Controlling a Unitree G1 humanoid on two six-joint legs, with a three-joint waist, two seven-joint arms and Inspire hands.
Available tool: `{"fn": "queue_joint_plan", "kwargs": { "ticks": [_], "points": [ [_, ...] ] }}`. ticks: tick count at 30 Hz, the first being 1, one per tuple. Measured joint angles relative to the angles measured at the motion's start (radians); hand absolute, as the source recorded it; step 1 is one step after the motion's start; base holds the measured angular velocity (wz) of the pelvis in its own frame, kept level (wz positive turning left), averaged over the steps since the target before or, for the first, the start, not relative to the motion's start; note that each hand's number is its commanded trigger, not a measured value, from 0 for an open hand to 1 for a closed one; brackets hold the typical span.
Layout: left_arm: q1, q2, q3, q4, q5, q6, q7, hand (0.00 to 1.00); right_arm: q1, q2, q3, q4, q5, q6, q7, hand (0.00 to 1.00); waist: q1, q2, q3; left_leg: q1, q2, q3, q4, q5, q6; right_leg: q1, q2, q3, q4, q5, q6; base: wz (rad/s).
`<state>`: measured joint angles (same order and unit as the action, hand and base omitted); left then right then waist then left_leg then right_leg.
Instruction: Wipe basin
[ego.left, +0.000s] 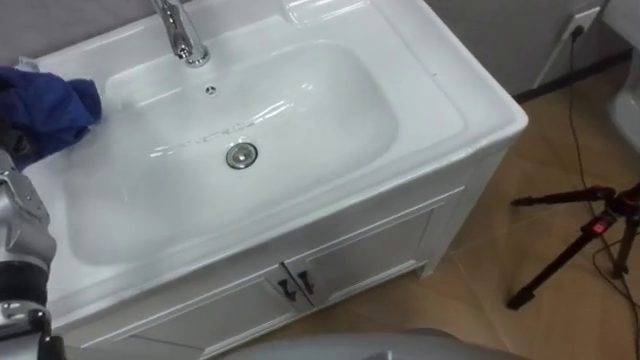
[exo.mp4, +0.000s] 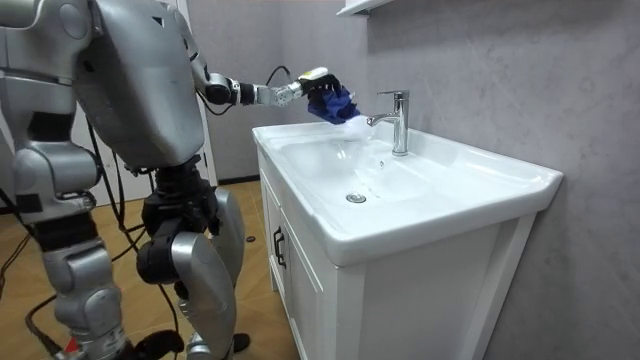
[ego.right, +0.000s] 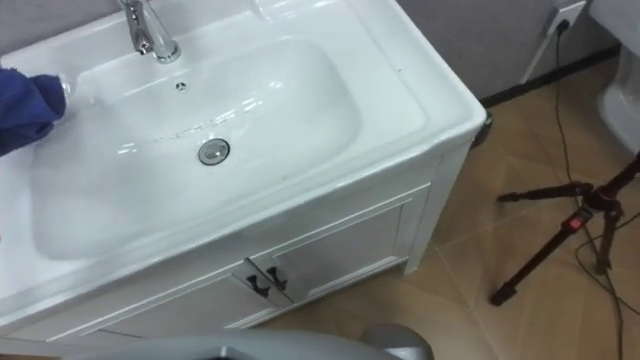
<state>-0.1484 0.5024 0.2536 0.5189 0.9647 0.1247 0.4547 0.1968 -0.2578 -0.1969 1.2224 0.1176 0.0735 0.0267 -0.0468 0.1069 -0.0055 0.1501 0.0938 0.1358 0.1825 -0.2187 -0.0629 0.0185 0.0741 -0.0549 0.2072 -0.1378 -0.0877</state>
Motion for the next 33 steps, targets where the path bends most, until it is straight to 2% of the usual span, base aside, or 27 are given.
{"fn": "queue_joint_plan", "kwargs": {
  "ticks": [4,6,9,11,15,19,23,28,31,33],
  "points": [
    [0.027,-0.008,0.0,-0.102,0.003,0.005,0.005,1.0,-0.019,0.01,0.03,-0.006,-0.005,-0.003,0.01,0.0,0.009,0.006,-0.0015,0.003,-0.004,-0.001,-0.008,0.001,0.002,0.005,-0.005,-0.006,-0.005,0.004,0.004,0.04],
    [0.041,-0.015,0.0,-0.148,0.003,0.004,0.005,1.0,-0.026,0.024,0.055,-0.014,-0.005,-0.011,0.012,0.0,0.009,0.009,0.0008,0.012,-0.004,-0.003,-0.018,0.002,0.003,0.018,-0.007,-0.016,-0.005,0.004,0.004,0.04],
    [0.045,-0.025,0.0,-0.162,0.003,0.001,0.004,1.0,-0.042,0.028,0.06,-0.016,-0.002,-0.012,0.02,0.0,0.008,0.019,0.0071,0.012,-0.004,-0.004,-0.018,0.002,0.003,0.02,-0.008,-0.021,-0.006,0.003,0.003,0.01],
    [0.049,-0.026,0.0,-0.17,0.01,-0.001,0.004,1.0,-0.041,0.028,0.061,-0.017,0.0,-0.018,0.02,0.0,0.005,0.021,0.0082,0.01,-0.004,-0.007,-0.018,0.002,0.003,0.02,-0.009,-0.027,-0.006,0.001,0.003,0.07],
    [0.109,-0.026,0.0,-0.236,0.012,-0.002,0.004,1.0,-0.028,0.023,0.06,-0.016,0.035,-0.019,0.02,0.0,0.01,0.019,0.0084,0.012,-0.003,-0.008,-0.018,0.002,0.003,0.027,-0.008,-0.028,-0.022,0.001,0.002,0.01],
    [0.167,-0.03,0.0,-0.254,0.012,0.003,0.004,1.0,-0.006,0.022,0.059,-0.011,0.038,-0.013,0.035,0.0,0.01,0.017,0.0081,0.017,-0.004,-0.008,-0.018,0.002,0.003,0.032,-0.009,-0.029,-0.024,-0.004,0.004,0.01],
    [0.22,-0.059,0.0,-0.256,0.011,0.009,-0.009,1.0,0.01,0.022,0.058,-0.012,0.036,0.005,0.051,0.0,0.023,0.017,0.0058,0.014,-0.005,-0.008,-0.018,0.002,0.003,0.032,-0.01,-0.029,-0.021,-0.008,0.004,0.0],
    [0.281,-0.07,0.0,-0.255,-0.023,0.02,-0.029,1.0,0.007,0.022,0.058,-0.012,0.038,0.014,0.053,0.0,0.028,0.008,-0.0027,0.018,-0.005,-0.009,-0.019,0.002,0.003,0.038,-0.01,-0.035,-0.021,-0.008,0.004,0.01],
    [0.321,-0.107,0.001,-0.255,-0.031,0.022,-0.033,1.0,0.009,0.022,0.059,-0.018,0.033,0.014,0.056,0.0,0.034,0.002,-0.0037,0.025,-0.005,-0.008,-0.021,0.002,0.003,0.038,-0.01,-0.037,-0.021,-0.009,0.004,0.0],
    [0.331,-0.127,0.001,-0.255,-0.03,0.022,-0.047,1.0,0.01,0.023,0.058,-0.024,0.034,0.015,0.055,0.0,0.056,-0.002,-0.0029,0.025,-0.005,-0.009,-0.021,0.002,0.003,0.035,-0.009,-0.037,-0.022,-0.01,0.003,0.0]
  ]
}}
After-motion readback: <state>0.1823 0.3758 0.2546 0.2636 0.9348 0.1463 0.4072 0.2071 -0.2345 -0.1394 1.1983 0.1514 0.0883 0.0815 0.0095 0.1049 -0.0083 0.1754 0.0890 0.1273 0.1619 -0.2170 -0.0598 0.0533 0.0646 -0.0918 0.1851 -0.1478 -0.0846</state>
